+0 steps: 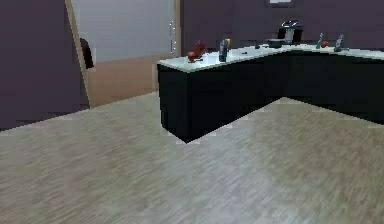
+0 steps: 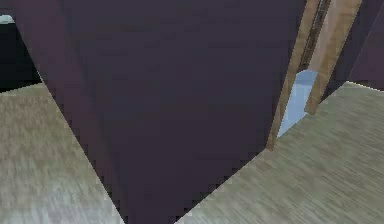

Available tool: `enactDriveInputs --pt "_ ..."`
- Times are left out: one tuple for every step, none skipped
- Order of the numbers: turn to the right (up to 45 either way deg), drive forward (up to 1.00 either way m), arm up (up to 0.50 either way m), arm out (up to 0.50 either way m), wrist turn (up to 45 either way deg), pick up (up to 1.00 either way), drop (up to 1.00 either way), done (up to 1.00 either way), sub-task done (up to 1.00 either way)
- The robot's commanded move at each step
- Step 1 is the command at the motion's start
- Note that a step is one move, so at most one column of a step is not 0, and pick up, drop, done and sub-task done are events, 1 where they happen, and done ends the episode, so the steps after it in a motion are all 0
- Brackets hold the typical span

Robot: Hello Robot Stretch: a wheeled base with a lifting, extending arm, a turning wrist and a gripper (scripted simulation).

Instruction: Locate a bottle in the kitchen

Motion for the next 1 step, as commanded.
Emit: enactDriveInputs --pt "0.0 0.45 0.0 0.0 0.0 0.0 0.0 0.0 0.0"
